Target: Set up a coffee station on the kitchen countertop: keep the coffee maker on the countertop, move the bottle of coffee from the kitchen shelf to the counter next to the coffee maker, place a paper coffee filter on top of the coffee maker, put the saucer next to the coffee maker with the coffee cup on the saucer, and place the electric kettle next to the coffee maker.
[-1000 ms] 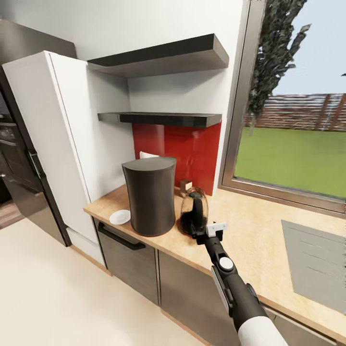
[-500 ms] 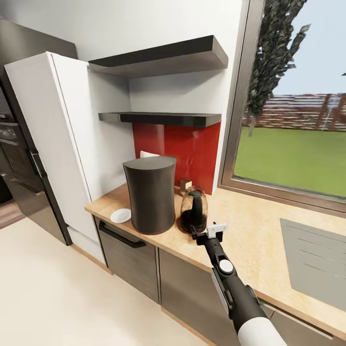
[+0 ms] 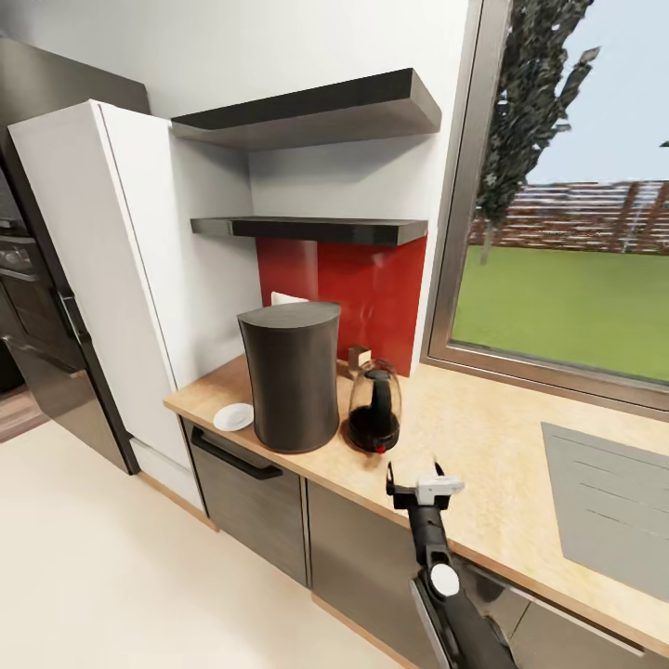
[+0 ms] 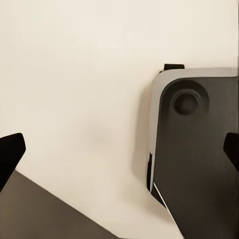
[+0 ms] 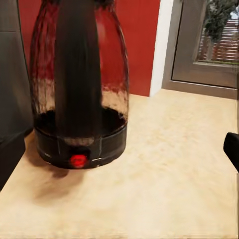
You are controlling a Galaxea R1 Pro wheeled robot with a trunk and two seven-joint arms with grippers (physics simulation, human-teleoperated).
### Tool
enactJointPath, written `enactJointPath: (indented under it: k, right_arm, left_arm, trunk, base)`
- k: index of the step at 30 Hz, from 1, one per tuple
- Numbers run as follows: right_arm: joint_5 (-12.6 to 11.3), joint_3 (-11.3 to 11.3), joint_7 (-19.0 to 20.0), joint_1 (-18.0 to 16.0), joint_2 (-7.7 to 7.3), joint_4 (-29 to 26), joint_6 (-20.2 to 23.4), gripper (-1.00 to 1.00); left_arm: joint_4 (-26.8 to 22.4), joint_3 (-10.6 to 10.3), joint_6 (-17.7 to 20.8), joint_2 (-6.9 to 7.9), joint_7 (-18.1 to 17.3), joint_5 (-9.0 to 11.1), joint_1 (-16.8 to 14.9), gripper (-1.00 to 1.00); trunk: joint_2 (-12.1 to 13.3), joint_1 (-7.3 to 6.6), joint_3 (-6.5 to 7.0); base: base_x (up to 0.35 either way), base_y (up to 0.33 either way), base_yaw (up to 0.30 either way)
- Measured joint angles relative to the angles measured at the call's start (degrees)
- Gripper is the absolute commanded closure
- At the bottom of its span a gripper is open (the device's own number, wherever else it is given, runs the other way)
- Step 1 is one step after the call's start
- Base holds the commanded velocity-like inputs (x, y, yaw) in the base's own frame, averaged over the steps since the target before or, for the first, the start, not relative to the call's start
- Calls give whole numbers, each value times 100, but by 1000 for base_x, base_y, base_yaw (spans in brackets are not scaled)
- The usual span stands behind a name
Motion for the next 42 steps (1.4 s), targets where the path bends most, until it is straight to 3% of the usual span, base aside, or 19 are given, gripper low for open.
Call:
enactJointPath:
  k: [6, 11, 17, 19, 22, 26, 32, 39, 41, 42]
  right_arm:
    - [11, 1, -78, 417, 0, 35, -725, -100]
    - [46, -1, -293, 688, 0, 570, -1407, -100]
    - [79, 1, -941, 751, 0, 1874, -2613, -100]
    - [81, 3, -1006, 753, 0, 2166, -2819, -100]
    - [53, -10, -1112, 758, 0, 3035, -3161, -100]
    - [32, -33, -1296, 757, 0, 3750, -3321, -100]
    - [23, -63, -1892, 758, -1, 4813, -3372, -100]
    - [31, -68, -1957, 765, -1, 5062, -3283, -100]
    - [26, -74, -1957, 869, -1, 5083, -3092, -100]
    - [10, -87, -1953, 1015, -1, 5089, -2543, -100]
  left_arm:
    - [5, -7, -205, 10, -9, -19, 6, -100]
    - [5, -8, -243, 16, -11, -26, 8, -100]
    - [5, -9, -258, 21, -11, -22, 9, -100]
    - [5, -10, -259, 19, -11, -22, 9, -100]
    - [5, -19, -257, 17, -12, -23, 15, -100]
    - [5, -24, -254, 7, -12, -26, 17, -100]
    - [25, -25, -250, -33, -12, -29, 18, -100]
    - [62, -23, -244, -42, -11, -29, 18, -100]
    - [74, -15, -241, -43, -9, -29, 18, -100]
    - [85, -2, -236, -44, -7, -29, 18, -100]
  trunk:
    - [0, 0, 0]
    - [0, 0, 0]
    - [0, 0, 0]
    - [0, 0, 0]
    - [0, 0, -1]
    - [0, 0, 0]
    - [0, 0, 0]
    - [0, 0, 0]
    - [0, 0, 0]
    - [0, 0, -1]
  base:
    - [0, 0, 0]
    - [0, 0, 0]
    - [0, 0, 0]
    - [0, 0, 0]
    - [0, 0, 0]
    - [0, 0, 0]
    - [0, 0, 0]
    - [0, 0, 0]
    - [0, 0, 0]
    - [0, 0, 0]
